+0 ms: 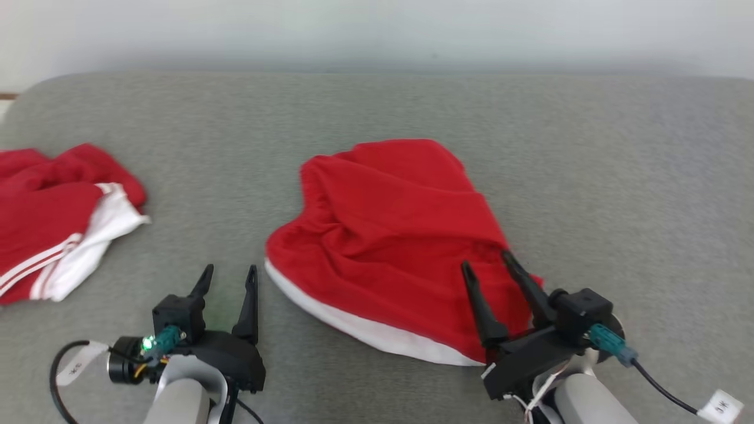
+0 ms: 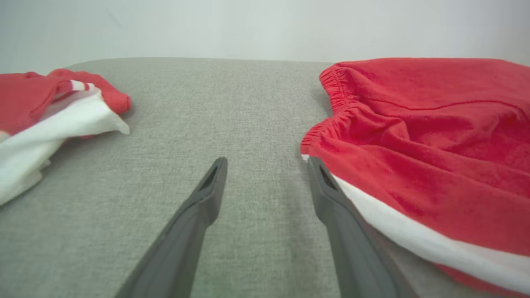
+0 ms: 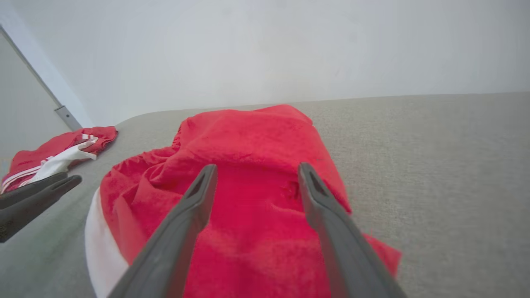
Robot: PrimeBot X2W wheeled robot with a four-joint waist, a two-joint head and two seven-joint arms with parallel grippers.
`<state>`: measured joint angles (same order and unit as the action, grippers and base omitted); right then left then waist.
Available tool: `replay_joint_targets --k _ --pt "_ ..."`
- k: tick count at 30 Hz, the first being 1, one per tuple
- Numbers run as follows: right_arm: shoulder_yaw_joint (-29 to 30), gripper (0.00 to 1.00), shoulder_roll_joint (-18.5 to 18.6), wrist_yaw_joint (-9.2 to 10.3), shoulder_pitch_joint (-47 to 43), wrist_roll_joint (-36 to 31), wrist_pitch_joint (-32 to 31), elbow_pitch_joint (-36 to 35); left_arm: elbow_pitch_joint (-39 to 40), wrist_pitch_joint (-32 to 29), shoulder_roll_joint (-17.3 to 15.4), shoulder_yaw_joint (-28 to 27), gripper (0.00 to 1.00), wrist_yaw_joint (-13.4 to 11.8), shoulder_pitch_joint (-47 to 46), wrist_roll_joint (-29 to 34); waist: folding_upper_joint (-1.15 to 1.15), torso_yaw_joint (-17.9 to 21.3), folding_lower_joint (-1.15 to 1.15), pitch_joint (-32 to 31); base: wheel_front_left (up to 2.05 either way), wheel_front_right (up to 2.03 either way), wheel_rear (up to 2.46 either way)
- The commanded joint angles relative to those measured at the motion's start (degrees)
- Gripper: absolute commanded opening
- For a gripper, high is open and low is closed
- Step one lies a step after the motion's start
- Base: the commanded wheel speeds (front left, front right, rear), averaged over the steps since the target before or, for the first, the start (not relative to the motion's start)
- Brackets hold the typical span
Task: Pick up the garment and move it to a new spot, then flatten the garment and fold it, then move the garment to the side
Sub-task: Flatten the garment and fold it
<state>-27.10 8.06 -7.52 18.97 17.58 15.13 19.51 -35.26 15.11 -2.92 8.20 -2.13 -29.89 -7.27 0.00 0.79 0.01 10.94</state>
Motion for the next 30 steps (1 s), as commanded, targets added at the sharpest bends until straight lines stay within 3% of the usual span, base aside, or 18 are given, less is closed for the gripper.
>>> replay_joint_targets --k 1,10,18,19,20,21,22,30 --pt "-1.48 1.00 0.34 0.06 0.65 0.90 0.03 0.44 0.46 0.07 0.03 0.31 1.00 -0.27 1.81 -0.57 0.00 -6.13 -0.01 -2.05 0.00 0.00 0.00" --pt "-12.75 1.00 2.95 0.06 5.34 5.74 0.03 5.67 3.64 0.07 0.05 2.11 1.00 -0.83 7.68 -3.31 0.00 -15.24 -0.01 -1.80 0.00 0.00 0.00" --pt "-14.38 1.00 3.43 0.06 7.64 5.53 0.04 13.29 4.88 0.07 0.03 3.57 1.00 -1.43 9.54 -5.32 0.00 -19.27 -0.01 -1.36 0.00 0.00 0.00" --pt "-14.37 0.79 3.26 0.06 7.75 5.34 0.03 14.39 5.06 0.07 0.01 3.71 1.00 -1.54 9.64 -5.53 0.00 -19.50 -0.01 -1.31 0.00 0.00 0.00" --pt "-14.20 0.44 3.22 0.06 7.88 5.05 0.02 15.81 5.15 0.07 0.02 4.01 1.00 -1.50 9.78 -5.68 0.00 -19.72 -0.01 -1.23 0.00 0.00 0.00" --pt "-13.91 0.18 3.18 0.06 8.41 4.74 0.04 16.60 5.30 0.07 0.04 4.23 1.00 -1.65 9.88 -5.84 0.00 -19.87 -0.01 -1.13 0.00 0.00 0.00" --pt "-13.20 0.03 3.23 0.06 9.07 4.29 0.04 17.42 5.52 0.07 0.03 4.38 1.00 -1.79 9.92 -6.10 0.00 -19.96 -0.01 -0.96 0.00 0.00 0.00" --pt "-7.03 0.00 2.59 0.06 11.34 -0.14 0.04 21.15 7.03 0.07 0.02 5.40 1.00 -2.15 8.75 -6.83 0.00 -19.24 -0.01 0.77 0.00 0.00 0.00"
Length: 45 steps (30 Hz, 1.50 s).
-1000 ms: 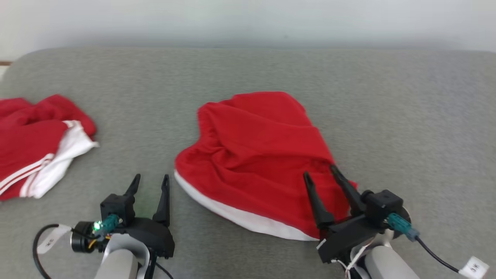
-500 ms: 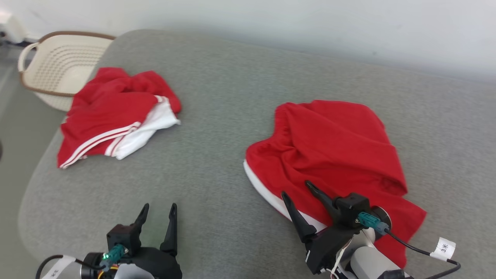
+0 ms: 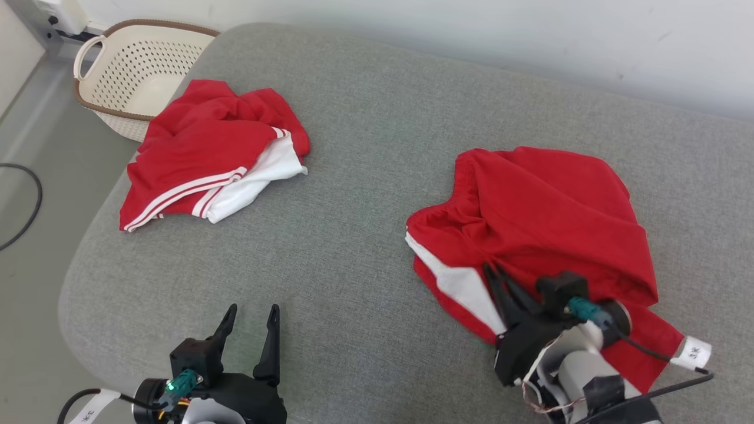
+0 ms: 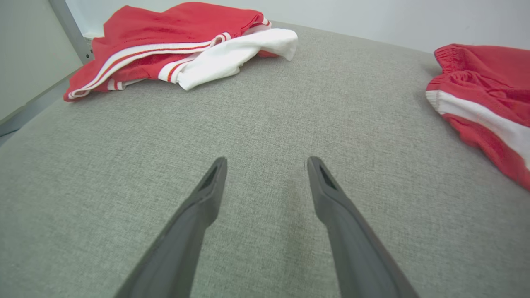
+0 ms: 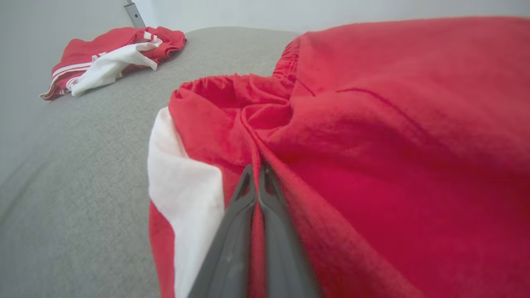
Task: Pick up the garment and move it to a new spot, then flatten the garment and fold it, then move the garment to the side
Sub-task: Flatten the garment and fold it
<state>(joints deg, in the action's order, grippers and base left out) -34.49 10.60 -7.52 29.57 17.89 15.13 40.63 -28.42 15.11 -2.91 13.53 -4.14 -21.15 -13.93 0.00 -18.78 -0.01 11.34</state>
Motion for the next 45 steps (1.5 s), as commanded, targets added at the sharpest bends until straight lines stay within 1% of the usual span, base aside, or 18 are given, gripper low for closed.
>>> replay_joint_targets --k 1,6,11,12,13,14,19,25,28,31,32,37,42,45 --pt "1.36 0.00 0.12 0.06 0.65 -0.90 0.03 0.01 0.21 0.07 -0.01 0.36 1.00 -0.19 -0.11 -0.37 0.00 0.41 0.01 0.48 0.00 0.00 0.00" --pt "7.15 0.00 1.02 0.06 1.80 -4.27 0.03 0.61 1.14 0.07 -0.02 2.30 1.00 0.16 -1.23 -1.03 0.00 0.47 0.01 1.10 0.00 0.00 0.00" --pt "8.71 0.00 1.20 0.06 2.25 -7.35 -0.03 5.77 1.05 0.07 -0.02 4.47 1.00 0.94 -2.33 -1.75 0.00 0.36 0.01 1.09 0.00 0.00 0.00" --pt "9.14 0.41 0.98 0.07 2.26 -7.52 -0.04 6.82 1.03 0.07 0.01 4.80 1.00 0.99 -2.52 -1.83 0.00 0.48 0.01 0.89 0.00 0.00 0.00" --pt "9.63 0.87 0.64 0.07 2.18 -7.63 -0.05 7.19 0.97 0.07 -0.01 4.94 1.00 1.27 -2.46 -1.89 0.00 0.75 0.01 0.57 0.00 0.00 0.00" --pt "10.04 1.00 0.26 0.07 2.09 -7.86 -0.05 6.83 0.87 0.07 -0.02 4.88 1.00 1.41 -2.32 -1.80 0.00 1.14 0.01 0.25 0.00 0.00 0.00" --pt "13.10 1.00 -1.00 0.06 -0.85 -7.77 0.03 0.83 0.64 0.06 -0.02 3.33 1.00 1.62 -0.88 -0.22 0.00 4.45 0.01 -2.21 0.00 0.00 0.00" --pt "18.92 1.00 -1.81 0.06 -9.34 -7.47 0.03 -8.12 2.83 0.07 -0.03 -0.20 1.00 1.52 3.05 2.68 0.00 9.79 0.01 -6.49 0.00 0.00 0.00" --pt "20.76 1.00 -2.12 0.06 -13.68 -7.47 0.03 -11.36 3.83 0.07 -0.04 -2.47 1.00 1.30 5.81 4.35 0.00 12.38 0.01 -8.25 0.00 0.00 0.00" --pt "22.33 1.00 -2.26 0.06 -17.38 -7.38 0.03 -13.68 4.76 0.06 -0.01 -3.97 1.00 1.68 8.12 5.24 0.00 14.41 0.01 -9.32 0.00 0.00 0.00" --pt "22.33 1.00 -2.26 0.06 -17.38 -7.38 0.03 -13.68 4.76 0.06 -0.01 -3.97 1.00 1.68 8.12 5.24 0.00 14.41 0.01 -9.32 0.00 0.00 0.00" --pt "22.53 1.00 -2.44 0.06 -23.10 -6.43 0.03 -16.64 6.37 0.07 -0.02 -4.73 1.00 1.96 11.53 5.12 0.00 16.59 0.01 -9.55 0.00 0.00 0.00" --pt "21.10 1.00 -2.53 0.06 -24.77 -5.39 0.03 -16.98 6.94 0.07 -0.02 -3.77 1.00 1.73 12.05 4.61 0.00 16.76 0.01 -8.83 0.00 0.00 0.00" --pt "19.88 1.00 -2.71 0.06 -24.06 -4.50 0.03 -16.51 7.13 0.07 0.00 -3.33 1.00 1.84 11.39 4.63 0.00 16.42 0.01 -8.06 0.00 0.00 0.00"
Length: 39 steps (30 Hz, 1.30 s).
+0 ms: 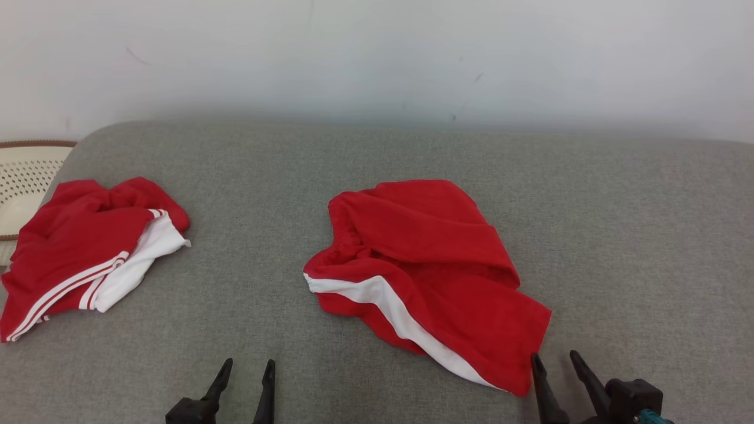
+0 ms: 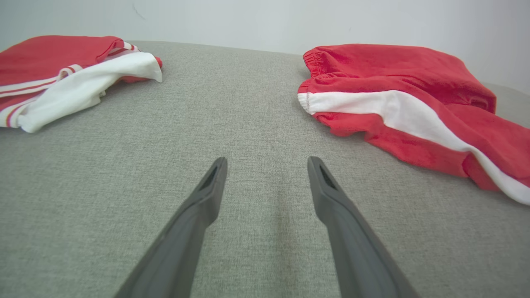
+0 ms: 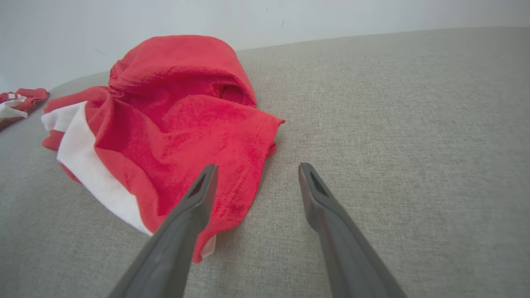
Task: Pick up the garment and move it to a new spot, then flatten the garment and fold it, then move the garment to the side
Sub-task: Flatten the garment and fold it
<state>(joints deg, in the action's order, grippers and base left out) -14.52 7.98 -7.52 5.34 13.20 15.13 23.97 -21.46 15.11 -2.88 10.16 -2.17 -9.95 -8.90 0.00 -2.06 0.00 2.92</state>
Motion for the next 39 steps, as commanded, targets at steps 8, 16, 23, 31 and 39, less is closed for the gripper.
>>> replay_joint_targets --k 8,16,23,31,39 --pt "-2.29 1.00 0.10 0.06 2.62 2.15 0.03 5.20 -0.29 0.07 -0.03 0.11 1.00 0.53 -0.73 0.28 0.00 -1.98 0.00 1.29 0.00 0.00 0.00" --pt "-2.79 0.61 -0.46 0.06 3.65 3.30 0.03 8.11 -0.05 0.07 -0.03 -0.07 1.00 1.02 -0.48 0.80 0.00 -3.20 0.00 1.78 0.00 0.00 0.00" --pt "-2.03 0.00 -0.38 0.06 4.99 3.85 0.03 8.93 -0.58 0.07 -0.03 -0.26 1.00 1.09 -0.47 0.98 0.00 -3.57 0.00 2.16 0.00 0.00 0.00" --pt "0.03 0.00 0.10 0.06 5.58 3.18 0.03 7.73 -0.74 0.07 -0.03 0.02 1.00 1.04 -0.91 0.85 0.00 -3.39 0.00 2.54 0.00 0.00 0.00" --pt "1.48 1.00 -0.70 0.06 4.78 2.32 0.02 8.13 -0.53 0.07 -0.03 0.58 1.00 0.80 -1.69 0.26 0.00 -3.50 0.00 3.47 0.00 0.00 0.00"
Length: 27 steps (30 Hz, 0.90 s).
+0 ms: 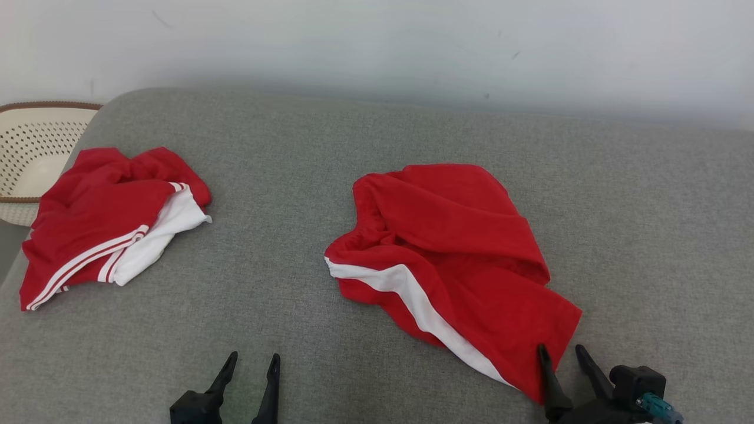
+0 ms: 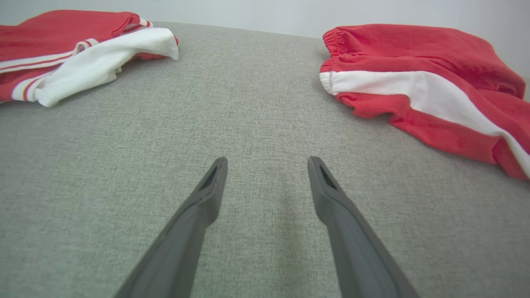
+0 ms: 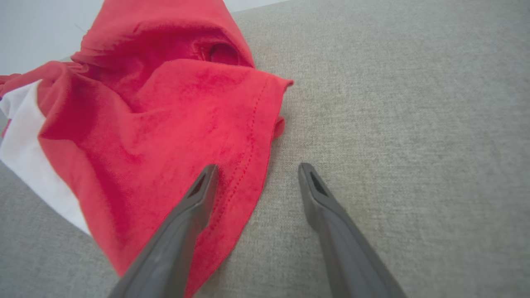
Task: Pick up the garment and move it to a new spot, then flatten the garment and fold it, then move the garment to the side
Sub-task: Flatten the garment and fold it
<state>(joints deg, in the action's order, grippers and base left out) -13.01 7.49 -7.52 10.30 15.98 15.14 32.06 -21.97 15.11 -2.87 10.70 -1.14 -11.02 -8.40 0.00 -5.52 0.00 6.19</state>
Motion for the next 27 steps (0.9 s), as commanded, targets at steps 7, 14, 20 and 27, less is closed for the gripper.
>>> replay_joint_targets --k 7,14,20,27 --pt "-0.53 0.69 -0.69 0.06 0.17 -0.65 -0.03 -0.02 0.17 0.07 -0.04 0.16 1.00 -0.12 -0.88 -0.01 0.00 -0.73 0.00 1.03 0.00 0.00 0.00" --pt "-0.16 0.00 -0.51 0.06 1.02 -0.18 0.02 -3.42 0.83 0.07 -0.04 0.11 1.00 0.01 -0.91 0.14 0.00 -1.18 0.00 1.67 0.00 0.00 0.00" --pt "2.27 0.00 0.74 0.06 3.89 0.35 0.02 -5.93 1.23 0.07 -0.04 0.92 1.00 0.40 -1.95 -0.24 0.00 -1.76 0.00 3.12 0.00 0.00 0.00" --pt "6.22 0.00 4.46 0.06 12.63 -1.37 0.02 2.99 0.81 0.07 -0.05 2.95 1.00 0.78 -4.13 -0.97 0.00 -4.09 0.00 5.51 0.00 0.00 0.00"
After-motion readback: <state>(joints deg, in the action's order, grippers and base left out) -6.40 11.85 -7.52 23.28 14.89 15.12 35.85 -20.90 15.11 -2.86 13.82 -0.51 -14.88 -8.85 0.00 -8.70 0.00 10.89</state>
